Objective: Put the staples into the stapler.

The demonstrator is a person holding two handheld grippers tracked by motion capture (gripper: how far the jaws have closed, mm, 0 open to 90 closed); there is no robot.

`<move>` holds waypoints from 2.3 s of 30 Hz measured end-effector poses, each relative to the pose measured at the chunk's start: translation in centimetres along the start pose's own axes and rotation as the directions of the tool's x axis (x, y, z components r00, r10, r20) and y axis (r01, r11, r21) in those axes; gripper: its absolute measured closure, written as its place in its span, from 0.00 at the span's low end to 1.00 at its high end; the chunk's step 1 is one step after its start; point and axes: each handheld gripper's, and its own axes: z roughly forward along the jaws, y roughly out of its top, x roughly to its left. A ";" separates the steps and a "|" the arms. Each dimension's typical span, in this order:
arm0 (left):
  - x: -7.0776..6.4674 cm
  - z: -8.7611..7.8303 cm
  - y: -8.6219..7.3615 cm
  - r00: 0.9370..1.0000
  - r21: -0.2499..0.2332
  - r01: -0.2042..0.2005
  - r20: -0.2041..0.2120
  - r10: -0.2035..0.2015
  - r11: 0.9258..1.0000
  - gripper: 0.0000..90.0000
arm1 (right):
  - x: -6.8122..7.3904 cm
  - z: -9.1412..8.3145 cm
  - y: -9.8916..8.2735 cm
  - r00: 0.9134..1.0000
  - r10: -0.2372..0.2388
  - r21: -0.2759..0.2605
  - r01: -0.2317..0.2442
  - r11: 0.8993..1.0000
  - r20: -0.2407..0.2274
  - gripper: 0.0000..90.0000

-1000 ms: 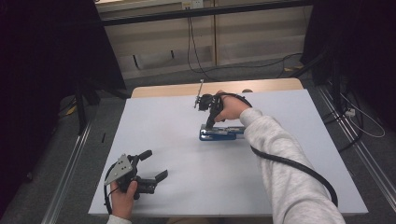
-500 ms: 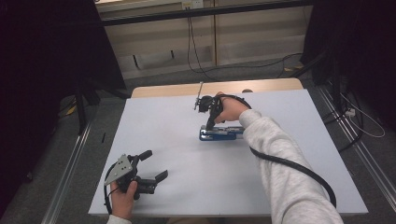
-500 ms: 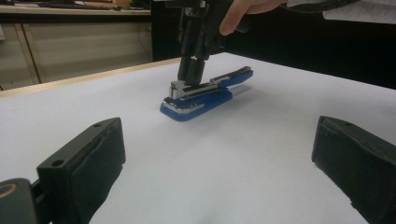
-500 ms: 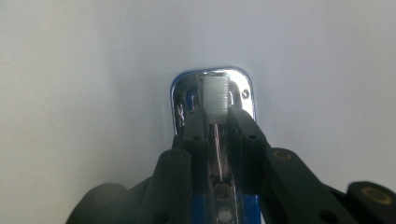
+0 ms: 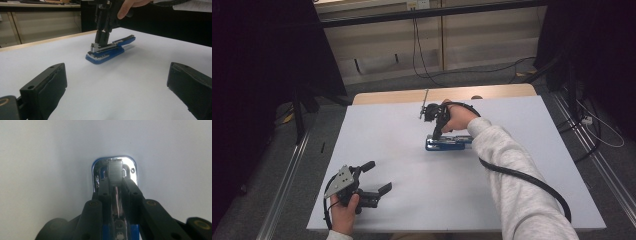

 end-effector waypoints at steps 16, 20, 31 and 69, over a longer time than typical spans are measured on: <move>0.0 0.1 0.0 1.000 -0.004 0.004 0.000 -0.004 1.000 0.03 | 0.0 0.0 0.0 1.000 -0.008 0.013 0.008 1.000 0.003 0.87; -0.1 0.1 0.0 1.000 -0.001 0.012 0.004 -0.012 1.000 0.03 | 0.0 0.1 0.0 1.000 -0.007 0.008 0.007 1.000 0.003 0.87; 0.0 0.1 0.0 1.000 0.000 0.001 -0.001 -0.001 1.000 0.03 | 0.1 0.2 0.1 1.000 -0.016 0.011 0.016 1.000 0.005 0.86; -0.1 2.5 1.3 0.999 0.083 0.032 0.025 -0.035 0.996 0.03 | 0.6 -2.1 -5.3 0.991 0.122 -0.191 -0.111 0.975 0.049 0.42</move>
